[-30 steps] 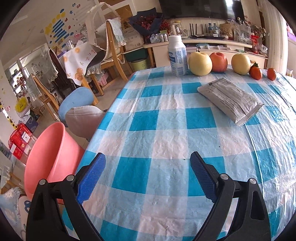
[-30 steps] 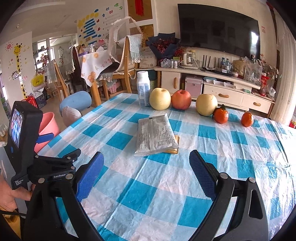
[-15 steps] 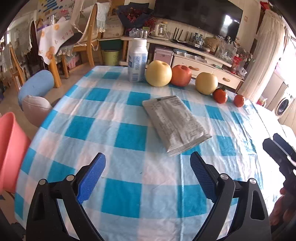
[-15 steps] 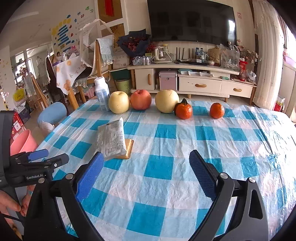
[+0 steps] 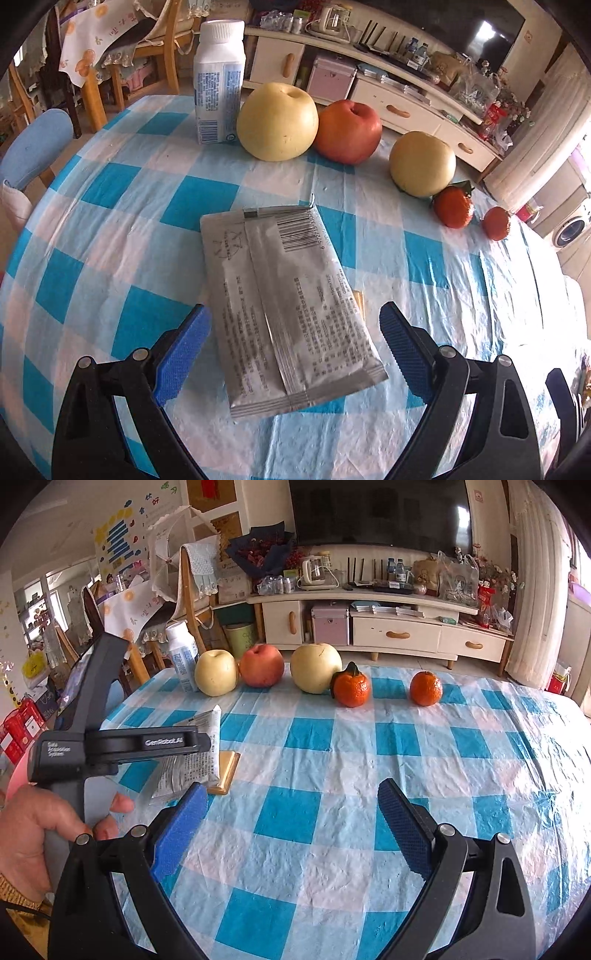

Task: Collect trash
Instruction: 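Grasp the silver printed pouch with the left gripper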

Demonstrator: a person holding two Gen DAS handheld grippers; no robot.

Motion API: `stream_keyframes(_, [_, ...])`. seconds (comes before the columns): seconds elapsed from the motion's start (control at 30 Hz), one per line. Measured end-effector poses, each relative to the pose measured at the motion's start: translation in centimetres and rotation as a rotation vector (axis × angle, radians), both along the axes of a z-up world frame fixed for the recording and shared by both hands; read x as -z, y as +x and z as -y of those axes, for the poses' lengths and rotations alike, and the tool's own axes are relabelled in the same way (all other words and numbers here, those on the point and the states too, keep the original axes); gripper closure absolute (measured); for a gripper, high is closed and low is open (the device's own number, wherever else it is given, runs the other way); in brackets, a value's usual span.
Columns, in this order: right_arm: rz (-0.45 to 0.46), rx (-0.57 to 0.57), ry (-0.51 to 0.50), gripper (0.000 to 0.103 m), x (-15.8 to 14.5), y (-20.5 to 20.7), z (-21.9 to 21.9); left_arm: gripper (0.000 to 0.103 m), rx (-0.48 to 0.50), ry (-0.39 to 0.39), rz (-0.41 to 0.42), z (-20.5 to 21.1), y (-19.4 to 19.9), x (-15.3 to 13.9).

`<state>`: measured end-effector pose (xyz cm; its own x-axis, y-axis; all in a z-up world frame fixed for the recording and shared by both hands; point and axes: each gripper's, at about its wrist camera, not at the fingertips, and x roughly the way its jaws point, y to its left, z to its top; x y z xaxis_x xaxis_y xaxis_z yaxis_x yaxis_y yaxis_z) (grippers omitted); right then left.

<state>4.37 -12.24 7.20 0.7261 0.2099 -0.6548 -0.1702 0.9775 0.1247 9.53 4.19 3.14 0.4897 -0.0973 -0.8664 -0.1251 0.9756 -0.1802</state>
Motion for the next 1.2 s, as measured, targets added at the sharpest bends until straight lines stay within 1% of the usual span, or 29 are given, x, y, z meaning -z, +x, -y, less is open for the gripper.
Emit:
stream_keyframes(0.17, [-0.019,-0.025,0.015,0.009,0.5,0.7,-0.5,0.011,-0.005,0.063,-0.028,0.3,1.2,1.1])
stream_keyframes(0.27, [-0.04,-0.037,0.019,0.009,1.0,1.4,-0.8,0.011,-0.022,0.05,-0.048,-0.8,1.3,1.9])
stream_keyframes(0.33, [-0.056,-0.047,0.019,0.009,1.5,1.9,-1.1,0.011,-0.038,0.014,-0.046,-1.8,1.3,2.3])
stream_keyframes(0.37, [-0.065,-0.053,0.02,0.009,1.7,2.1,-1.3,0.015,-0.039,0.009,-0.032,-2.2,1.1,2.2])
stream_keyframes(0.43, [-0.085,-0.067,0.027,0.009,2.3,2.7,-1.6,0.017,-0.036,0.01,-0.025,-2.8,0.9,2.2])
stream_keyframes(0.5, [-0.104,-0.076,0.03,0.009,2.9,3.2,-2.0,0.026,-0.032,-0.006,-0.012,-3.6,0.5,2.0])
stream_keyframes(0.53, [-0.113,-0.083,0.032,0.009,3.3,3.4,-2.3,0.029,-0.032,-0.02,-0.006,-4.1,0.2,2.0])
stream_keyframes(0.6, [-0.125,-0.098,0.036,0.009,3.9,4.0,-2.9,0.04,-0.032,-0.045,0.004,-5.2,-0.4,1.9])
stream_keyframes(0.63, [-0.129,-0.107,0.038,0.009,4.2,4.2,-3.3,0.043,-0.033,-0.049,0.005,-5.7,-0.7,1.8])
stream_keyframes(0.7, [-0.142,-0.128,0.037,0.009,4.8,4.8,-4.2,0.048,-0.03,-0.043,0.01,-6.4,-1.1,1.9])
stream_keyframes(0.8, [-0.166,-0.152,0.014,0.009,5.7,5.3,-5.5,0.053,-0.028,-0.011,0.008,-7.2,-1.5,1.9])
stream_keyframes(0.93, [-0.172,-0.17,-0.004,0.009,6.1,5.6,-6.3,0.053,-0.014,0.051,0.007,-7.9,-1.8,1.8])
stream_keyframes(1.0, [-0.176,-0.173,0.001,0.009,6.4,6.0,-6.5,0.053,-0.034,0.077,0.02,-8.5,-2.1,1.2])
stream_keyframes(1.07, [-0.184,-0.179,0.009,0.009,6.7,6.4,-6.7,0.051,-0.036,0.058,0.053,-8.9,-2.3,0.3])
stream_keyframes(1.13, [-0.193,-0.184,0.011,0.009,6.9,6.8,-7.1,0.038,-0.019,0.036,0.063,-8.5,-2.3,-0.3])
stream_keyframes(1.17, [-0.197,-0.189,0.009,0.009,7.1,6.9,-7.3,0.028,-0.009,0.04,0.063,-8.1,-2.3,-0.3])
stream_keyframes(1.2, [-0.201,-0.193,0.007,0.009,7.2,7.0,-7.5,0.026,0.01,0.053,0.061,-7.4,-2.0,-0.3])
